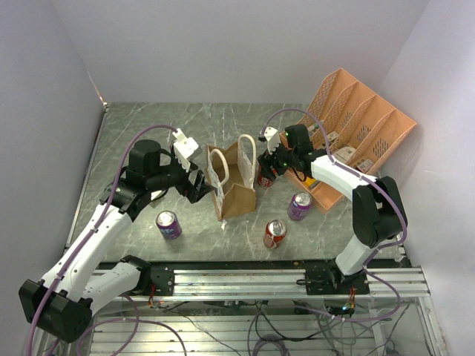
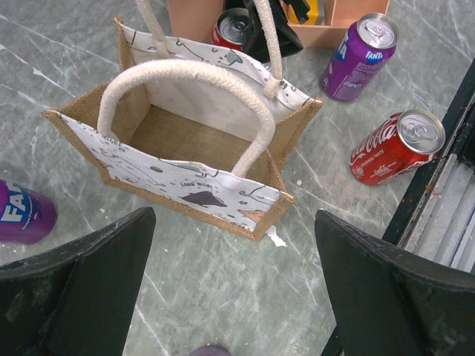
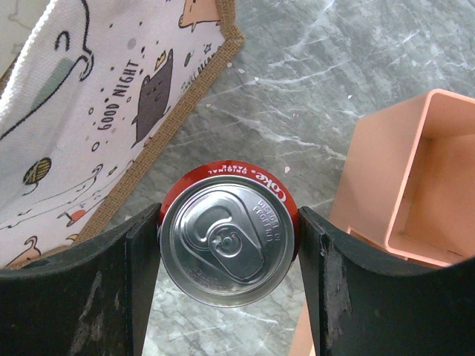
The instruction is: Place the beverage into the canvas bag
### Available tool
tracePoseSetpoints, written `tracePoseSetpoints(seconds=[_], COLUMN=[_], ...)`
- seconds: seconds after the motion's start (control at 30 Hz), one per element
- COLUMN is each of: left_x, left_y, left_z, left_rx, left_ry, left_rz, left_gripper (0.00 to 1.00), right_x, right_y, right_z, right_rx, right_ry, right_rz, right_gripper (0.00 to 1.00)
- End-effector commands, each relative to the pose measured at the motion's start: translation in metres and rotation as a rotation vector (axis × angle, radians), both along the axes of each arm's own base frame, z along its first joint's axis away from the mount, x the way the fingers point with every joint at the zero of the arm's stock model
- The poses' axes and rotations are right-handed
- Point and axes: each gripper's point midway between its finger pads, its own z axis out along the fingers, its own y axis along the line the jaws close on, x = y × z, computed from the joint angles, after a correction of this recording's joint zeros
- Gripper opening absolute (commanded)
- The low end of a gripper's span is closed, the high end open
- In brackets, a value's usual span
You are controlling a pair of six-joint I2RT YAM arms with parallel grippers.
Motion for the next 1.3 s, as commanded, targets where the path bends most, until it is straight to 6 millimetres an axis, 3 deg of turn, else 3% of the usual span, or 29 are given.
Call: tracePoseSetpoints(seconds=[0.0, 0.23, 0.43, 0.63, 0.9, 1.1, 1.27], left_x=[0.009, 0.031, 0.032, 0.031, 0.04, 0.054, 0.058], left_y=[0.002, -0.012, -0.025, -0.04, -0.056, -0.063, -0.064], left_z=[0.005, 0.004, 0.01, 0.022, 0.035, 0.042, 0.037], left_rx=[-0.008, -0.039, -0.086, -0.19, -0.311, -0.356, -0.372], left_ry=[-0.047, 0.029, 0.077, 0.115, 0.165, 0.207, 0.238], left_rz=[0.019, 0.057, 0.02, -0.015, -0.012, 0.025, 0.053], left_gripper=[0.98, 0.91, 0.92, 0.91, 0.9, 0.84, 0.75], right_x=[0.009, 0.01, 0.007, -0.004, -0.023, -0.04, -0.053], right_y=[0.006, 0.001, -0.011, -0.023, -0.02, 0.008, 0.041], right_z=[0.034, 0.068, 0.119, 0.183, 0.269, 0.316, 0.333], right_rx=[0.029, 0.007, 0.005, 0.02, 0.085, 0.217, 0.299], right_ry=[-0.08, -0.138, -0.235, -0.334, -0.466, -0.512, -0.537], right_rz=[0.014, 0.026, -0.016, -0.053, 0.006, 0.112, 0.225], right_gripper=[0.47, 0.19, 0.0, 0.0, 0.0, 0.0, 0.0])
